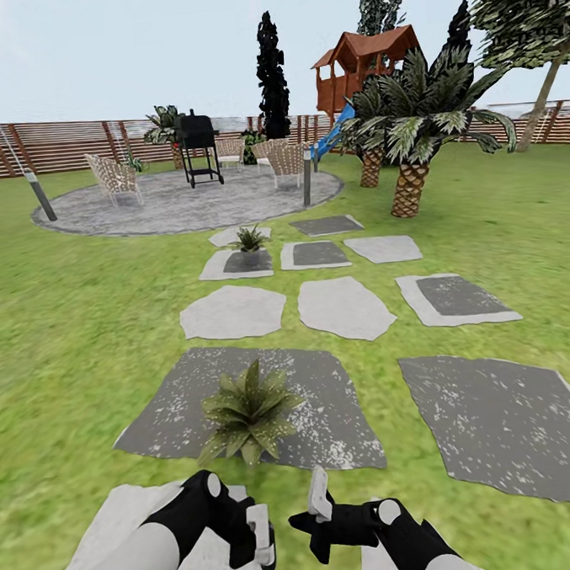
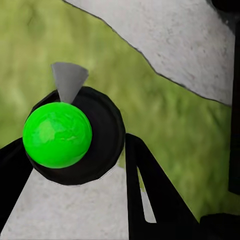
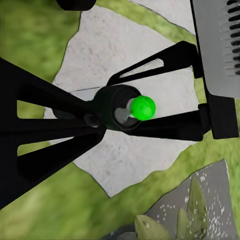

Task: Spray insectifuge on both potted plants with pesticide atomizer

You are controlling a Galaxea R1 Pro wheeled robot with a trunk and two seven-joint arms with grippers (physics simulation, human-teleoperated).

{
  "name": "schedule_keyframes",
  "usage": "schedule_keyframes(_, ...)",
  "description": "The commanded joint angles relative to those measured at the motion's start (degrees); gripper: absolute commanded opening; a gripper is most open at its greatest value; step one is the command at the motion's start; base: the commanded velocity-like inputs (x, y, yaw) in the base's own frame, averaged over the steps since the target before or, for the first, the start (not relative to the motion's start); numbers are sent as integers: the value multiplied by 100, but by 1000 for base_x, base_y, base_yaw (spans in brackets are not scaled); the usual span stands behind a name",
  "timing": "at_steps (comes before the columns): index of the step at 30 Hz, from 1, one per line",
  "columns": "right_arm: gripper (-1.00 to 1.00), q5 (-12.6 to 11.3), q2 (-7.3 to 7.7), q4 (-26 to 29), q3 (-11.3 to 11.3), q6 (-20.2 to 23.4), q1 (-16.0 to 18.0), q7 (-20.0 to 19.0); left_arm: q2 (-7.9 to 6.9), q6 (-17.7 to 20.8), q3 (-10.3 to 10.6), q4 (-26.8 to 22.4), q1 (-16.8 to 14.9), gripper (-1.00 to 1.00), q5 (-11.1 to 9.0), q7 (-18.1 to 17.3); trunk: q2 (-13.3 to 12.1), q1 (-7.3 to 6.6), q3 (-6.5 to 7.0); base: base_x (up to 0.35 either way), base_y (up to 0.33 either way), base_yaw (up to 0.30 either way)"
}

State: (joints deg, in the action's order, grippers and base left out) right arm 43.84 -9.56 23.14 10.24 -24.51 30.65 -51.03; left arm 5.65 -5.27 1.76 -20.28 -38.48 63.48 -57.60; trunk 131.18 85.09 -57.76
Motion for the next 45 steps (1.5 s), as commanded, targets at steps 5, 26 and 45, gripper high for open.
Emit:
schedule_keyframes(5,-100,48,-6,6,48,-18,3,-29,144,-76,9,-10,-2,-100,50,-12,2,-1,-5,0,0,0)
schedule_keyframes(26,-100,74,40,6,40,-21,3,-29,278,-296,35,-11,-2,-100,-10,-113,2,-1,-5,0,0,0)
schedule_keyframes(45,-100,72,51,6,40,-26,3,-29,312,-317,27,-64,-8,-100,-18,-119,2,-1,-5,0,0,0)
